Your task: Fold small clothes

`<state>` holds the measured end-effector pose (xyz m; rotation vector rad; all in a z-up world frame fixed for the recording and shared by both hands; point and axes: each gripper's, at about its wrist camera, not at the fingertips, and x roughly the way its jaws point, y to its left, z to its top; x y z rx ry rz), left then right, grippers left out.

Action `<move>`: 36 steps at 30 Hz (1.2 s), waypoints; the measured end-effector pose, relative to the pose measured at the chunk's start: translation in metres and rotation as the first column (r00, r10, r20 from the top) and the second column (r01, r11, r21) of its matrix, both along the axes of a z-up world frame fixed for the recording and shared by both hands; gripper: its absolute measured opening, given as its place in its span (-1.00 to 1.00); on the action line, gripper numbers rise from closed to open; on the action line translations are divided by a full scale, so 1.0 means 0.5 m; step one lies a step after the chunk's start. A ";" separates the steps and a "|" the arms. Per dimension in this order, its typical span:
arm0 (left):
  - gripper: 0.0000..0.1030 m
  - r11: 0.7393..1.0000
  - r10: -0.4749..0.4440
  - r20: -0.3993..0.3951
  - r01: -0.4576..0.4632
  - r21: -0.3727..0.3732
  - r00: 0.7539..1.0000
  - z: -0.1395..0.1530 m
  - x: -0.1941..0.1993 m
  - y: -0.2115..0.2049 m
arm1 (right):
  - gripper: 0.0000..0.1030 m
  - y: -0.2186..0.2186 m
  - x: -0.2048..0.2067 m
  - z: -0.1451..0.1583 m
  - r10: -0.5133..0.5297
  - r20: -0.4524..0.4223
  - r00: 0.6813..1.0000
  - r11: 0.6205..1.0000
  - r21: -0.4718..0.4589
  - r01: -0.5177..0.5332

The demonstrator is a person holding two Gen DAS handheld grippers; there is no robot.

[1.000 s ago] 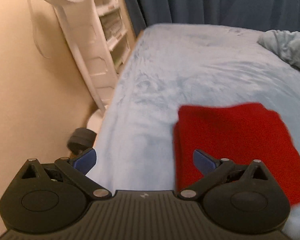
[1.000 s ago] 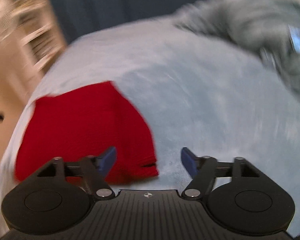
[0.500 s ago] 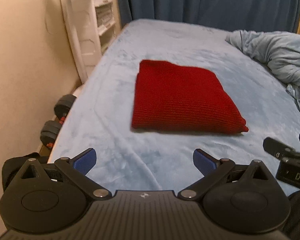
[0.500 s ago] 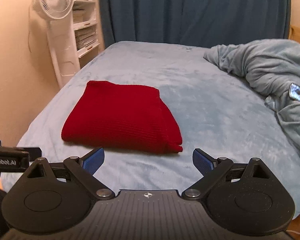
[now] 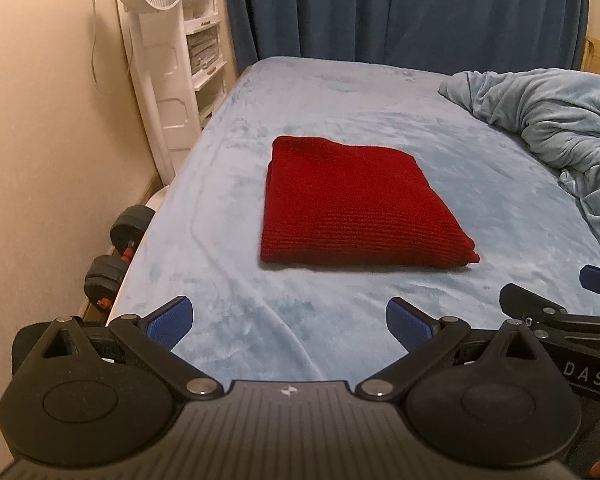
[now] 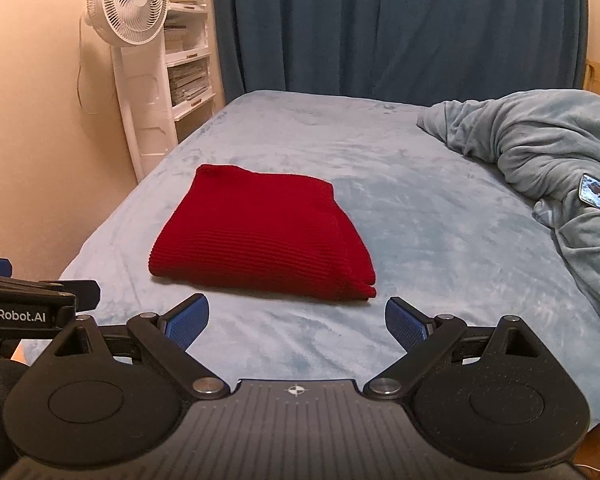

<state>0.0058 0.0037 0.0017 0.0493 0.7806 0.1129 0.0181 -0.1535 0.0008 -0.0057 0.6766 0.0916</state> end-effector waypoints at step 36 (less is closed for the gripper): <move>0.99 1.000 0.003 -0.030 -0.003 0.025 1.000 -0.019 0.002 -0.003 | 0.85 -0.001 0.004 -0.015 -0.009 -0.047 0.999 1.000 0.021 0.010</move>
